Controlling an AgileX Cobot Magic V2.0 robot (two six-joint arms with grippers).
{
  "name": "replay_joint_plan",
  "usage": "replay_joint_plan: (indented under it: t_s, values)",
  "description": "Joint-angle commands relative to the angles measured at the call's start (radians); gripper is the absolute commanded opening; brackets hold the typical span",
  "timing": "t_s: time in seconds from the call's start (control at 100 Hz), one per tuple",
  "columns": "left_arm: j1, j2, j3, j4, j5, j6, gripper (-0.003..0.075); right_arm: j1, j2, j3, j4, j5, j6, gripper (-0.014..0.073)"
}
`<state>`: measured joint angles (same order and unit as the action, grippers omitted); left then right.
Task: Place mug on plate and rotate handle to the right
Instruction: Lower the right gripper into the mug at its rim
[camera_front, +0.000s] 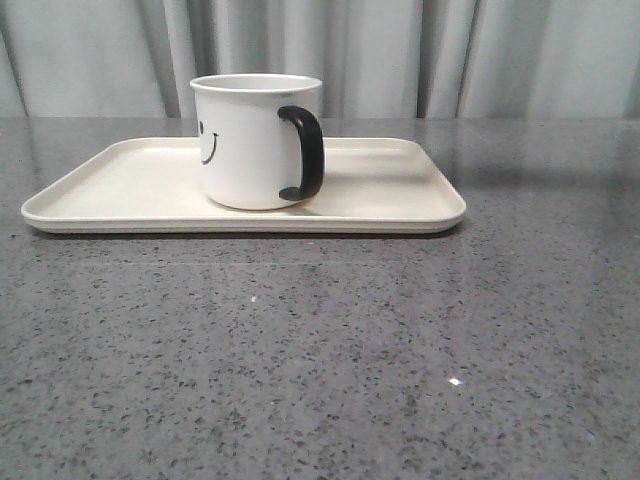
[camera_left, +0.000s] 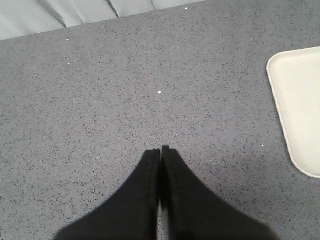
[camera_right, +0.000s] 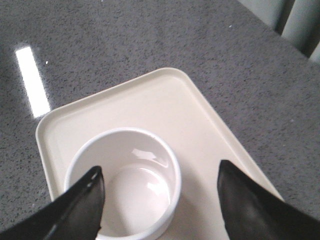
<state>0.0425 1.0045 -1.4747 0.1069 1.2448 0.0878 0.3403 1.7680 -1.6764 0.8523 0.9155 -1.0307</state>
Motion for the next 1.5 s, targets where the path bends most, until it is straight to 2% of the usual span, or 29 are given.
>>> replay_joint_plan:
  t_s: [0.0,0.42,1.49]
  values:
    - [0.001,-0.010,-0.023,0.000,-0.068,-0.010,-0.0020,0.007,-0.033,-0.033,0.014,-0.005,0.029,0.0487]
    - [0.001,-0.010,-0.023,0.000,-0.068,-0.010,-0.0020,0.008,-0.006,-0.033,-0.042,-0.001,0.082,0.0487]
    - [0.001,-0.010,-0.023,-0.020,-0.066,-0.010,-0.0020,0.037,0.074,-0.033,-0.045,-0.015,0.115,0.0487]
